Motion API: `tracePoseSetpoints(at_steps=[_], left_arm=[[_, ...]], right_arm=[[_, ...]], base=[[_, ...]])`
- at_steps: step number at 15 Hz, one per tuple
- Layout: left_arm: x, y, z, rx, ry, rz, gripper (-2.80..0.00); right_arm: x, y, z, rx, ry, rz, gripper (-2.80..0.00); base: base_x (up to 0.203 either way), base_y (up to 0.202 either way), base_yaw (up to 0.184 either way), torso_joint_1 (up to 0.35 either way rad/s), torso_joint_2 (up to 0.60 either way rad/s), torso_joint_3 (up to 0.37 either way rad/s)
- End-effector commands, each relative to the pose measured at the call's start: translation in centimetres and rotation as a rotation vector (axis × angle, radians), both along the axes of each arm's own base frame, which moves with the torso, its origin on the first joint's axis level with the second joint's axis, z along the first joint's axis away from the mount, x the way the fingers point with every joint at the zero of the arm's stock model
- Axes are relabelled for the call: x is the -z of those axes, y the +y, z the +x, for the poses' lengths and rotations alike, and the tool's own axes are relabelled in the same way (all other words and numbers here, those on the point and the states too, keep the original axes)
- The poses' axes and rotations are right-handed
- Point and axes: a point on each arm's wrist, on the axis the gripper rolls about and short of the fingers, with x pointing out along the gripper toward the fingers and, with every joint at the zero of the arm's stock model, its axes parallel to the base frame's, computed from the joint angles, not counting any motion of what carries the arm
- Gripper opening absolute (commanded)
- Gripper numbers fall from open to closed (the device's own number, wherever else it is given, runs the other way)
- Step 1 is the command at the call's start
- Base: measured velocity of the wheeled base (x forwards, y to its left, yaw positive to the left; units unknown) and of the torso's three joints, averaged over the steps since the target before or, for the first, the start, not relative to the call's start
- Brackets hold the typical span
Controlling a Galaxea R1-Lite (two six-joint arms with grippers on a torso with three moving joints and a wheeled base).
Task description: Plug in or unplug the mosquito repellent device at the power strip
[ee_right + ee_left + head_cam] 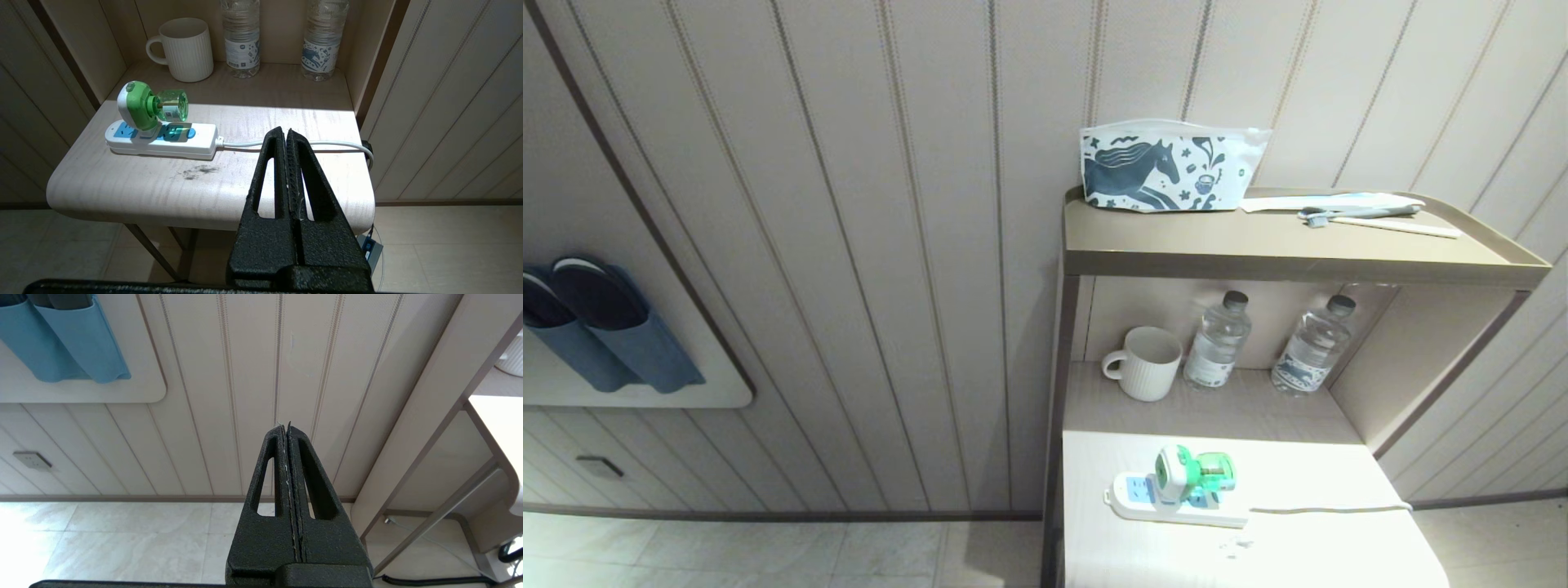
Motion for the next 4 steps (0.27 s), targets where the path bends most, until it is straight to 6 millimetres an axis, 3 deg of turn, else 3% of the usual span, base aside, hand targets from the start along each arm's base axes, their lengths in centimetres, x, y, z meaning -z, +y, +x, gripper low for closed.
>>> tracePoseSetpoints(at_steps=[1,4], left_arm=[[0.00,0.00,0.01,-0.001,0.001,0.000,-2.80],[0.00,0.00,0.00,-0.001,0.001,0.000,-2.80]], right_arm=[[0.00,-0.01,0.01,0.005,0.001,0.006,-2.80],[0.00,-0.01,0.01,0.005,0.001,0.009,-2.80]], base=[[0.000,0.000,0.000,0.000,0.00,0.000],[0.000,0.000,0.000,0.000,0.00,0.000]])
